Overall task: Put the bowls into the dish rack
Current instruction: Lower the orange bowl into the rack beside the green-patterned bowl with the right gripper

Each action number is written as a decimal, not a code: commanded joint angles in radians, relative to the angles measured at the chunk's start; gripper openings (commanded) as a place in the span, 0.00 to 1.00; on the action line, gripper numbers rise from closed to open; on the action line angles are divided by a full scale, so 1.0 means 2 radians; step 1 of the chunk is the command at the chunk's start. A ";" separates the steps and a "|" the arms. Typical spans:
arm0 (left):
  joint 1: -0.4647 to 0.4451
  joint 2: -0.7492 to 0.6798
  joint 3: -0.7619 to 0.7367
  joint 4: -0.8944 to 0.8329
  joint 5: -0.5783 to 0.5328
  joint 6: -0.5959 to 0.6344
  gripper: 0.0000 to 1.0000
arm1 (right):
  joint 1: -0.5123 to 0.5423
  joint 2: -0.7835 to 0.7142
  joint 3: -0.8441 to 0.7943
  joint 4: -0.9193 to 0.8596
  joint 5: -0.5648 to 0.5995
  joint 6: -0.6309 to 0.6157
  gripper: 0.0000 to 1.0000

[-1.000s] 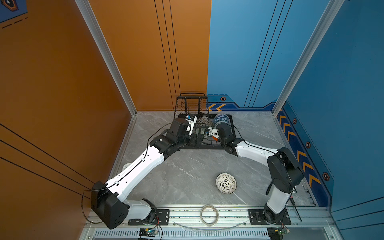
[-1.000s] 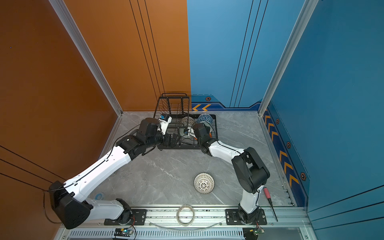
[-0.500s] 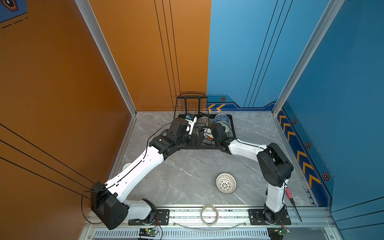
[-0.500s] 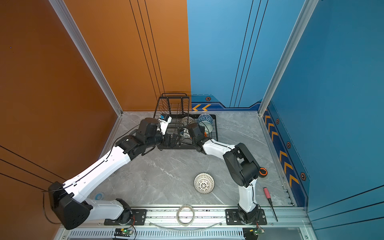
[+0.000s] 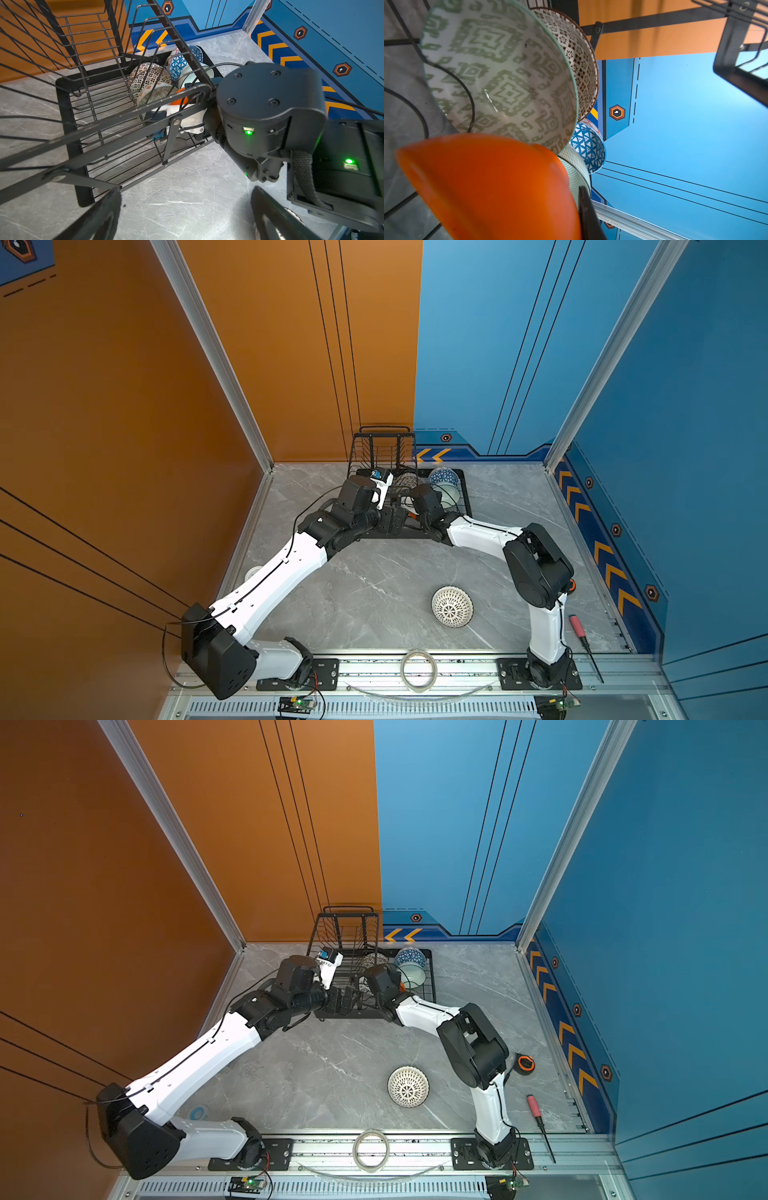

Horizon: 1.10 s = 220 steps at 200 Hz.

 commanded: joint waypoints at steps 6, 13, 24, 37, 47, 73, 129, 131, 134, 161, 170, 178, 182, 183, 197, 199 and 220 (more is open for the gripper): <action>0.007 -0.015 -0.011 -0.010 0.009 0.005 0.98 | 0.006 0.013 0.024 -0.019 0.014 0.027 0.00; 0.008 -0.015 -0.011 -0.010 0.009 0.005 0.98 | 0.007 0.015 0.026 -0.021 0.014 0.029 0.00; 0.008 -0.015 -0.011 -0.010 0.010 0.005 0.98 | 0.009 0.019 0.029 -0.021 0.014 0.032 0.00; 0.008 -0.014 -0.011 -0.010 0.010 0.005 0.98 | 0.010 0.023 0.031 -0.022 0.012 0.037 0.00; 0.009 -0.013 -0.010 -0.010 0.011 0.005 0.98 | 0.010 0.027 0.035 -0.022 0.011 0.038 0.00; 0.010 -0.012 -0.008 -0.010 0.015 0.006 0.98 | 0.010 0.029 0.041 -0.023 0.010 0.045 0.00; 0.012 -0.009 -0.006 -0.011 0.016 0.006 0.98 | 0.010 0.054 0.045 -0.010 0.003 0.075 0.00; 0.012 -0.009 -0.006 -0.011 0.016 0.006 0.98 | 0.010 0.054 0.045 -0.009 0.002 0.076 0.00; 0.012 -0.009 -0.006 -0.012 0.017 0.006 0.98 | 0.010 0.054 0.044 -0.008 0.001 0.078 0.00; 0.013 -0.007 -0.007 -0.011 0.017 0.006 0.98 | 0.024 0.055 0.036 0.006 -0.006 0.100 0.00; 0.013 -0.007 -0.007 -0.011 0.017 0.006 0.98 | 0.025 0.054 0.032 0.014 -0.008 0.106 0.00; 0.013 -0.007 -0.008 -0.011 0.016 0.005 0.98 | 0.025 0.053 0.027 0.021 -0.012 0.113 0.00; 0.013 -0.007 -0.008 -0.011 0.016 0.005 0.98 | 0.025 0.052 0.025 0.023 -0.014 0.116 0.00; 0.013 -0.007 -0.008 -0.011 0.016 0.005 0.98 | 0.025 0.052 0.025 0.024 -0.014 0.116 0.00; 0.014 -0.006 -0.008 -0.011 0.016 0.005 0.98 | 0.026 0.050 0.019 0.030 -0.022 0.127 0.00; 0.013 -0.006 -0.009 -0.011 0.016 0.005 0.98 | 0.026 0.050 0.018 0.031 -0.023 0.129 0.00; 0.014 -0.006 -0.009 -0.011 0.017 0.003 0.98 | 0.027 0.052 0.013 0.037 -0.027 0.136 0.00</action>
